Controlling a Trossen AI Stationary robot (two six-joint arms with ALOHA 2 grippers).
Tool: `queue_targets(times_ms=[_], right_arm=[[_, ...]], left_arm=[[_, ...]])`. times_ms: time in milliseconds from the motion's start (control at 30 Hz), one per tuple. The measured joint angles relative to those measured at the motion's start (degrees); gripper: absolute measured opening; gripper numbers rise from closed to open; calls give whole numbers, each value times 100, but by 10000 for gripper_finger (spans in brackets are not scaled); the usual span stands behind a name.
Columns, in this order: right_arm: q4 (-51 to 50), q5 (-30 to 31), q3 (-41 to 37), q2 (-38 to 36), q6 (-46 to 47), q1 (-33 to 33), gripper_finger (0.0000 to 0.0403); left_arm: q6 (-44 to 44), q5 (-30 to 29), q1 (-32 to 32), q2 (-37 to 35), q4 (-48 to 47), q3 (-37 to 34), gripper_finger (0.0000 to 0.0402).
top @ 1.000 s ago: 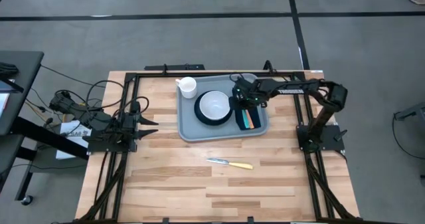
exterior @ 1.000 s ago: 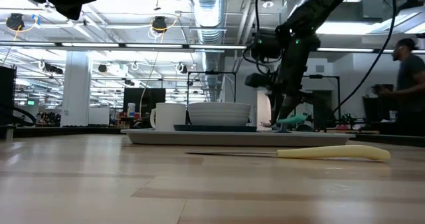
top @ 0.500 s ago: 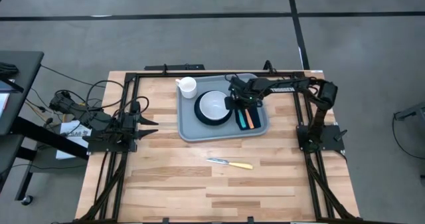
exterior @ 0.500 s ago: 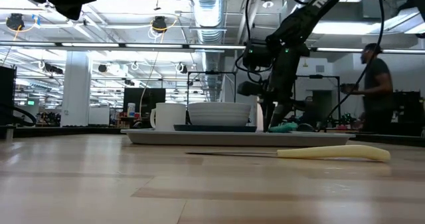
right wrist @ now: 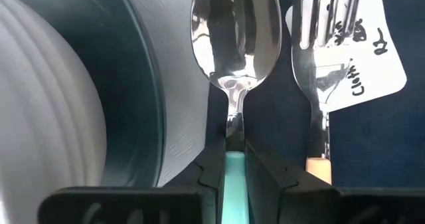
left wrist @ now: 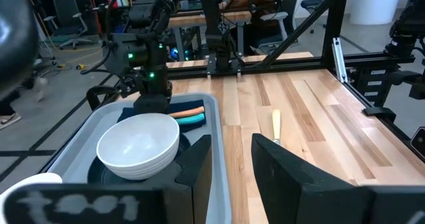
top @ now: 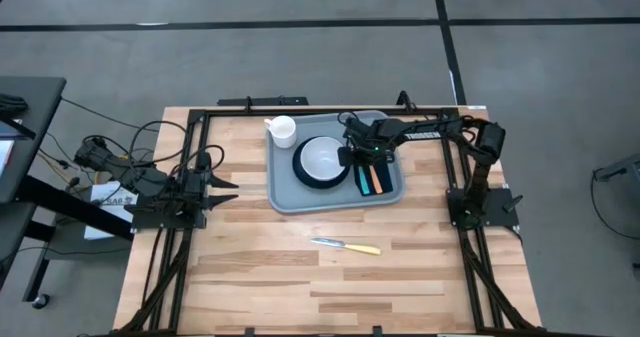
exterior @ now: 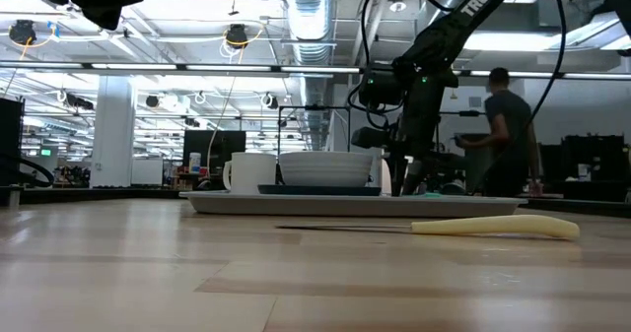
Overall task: Set up tray
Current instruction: Put the blue spoon on the dark blue napkin to the left of the orange fork
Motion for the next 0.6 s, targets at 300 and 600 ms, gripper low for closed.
queue_targets(times_ms=[300, 600], right_arm=[[-4, -2, -2, -3, 49, 39, 51], [1, -3, -2, -8, -109, 37, 63]], left_arm=[[-1, -2, -1, 0, -1, 0, 96], [-9, -2, 0, 0, -1, 0, 96]])
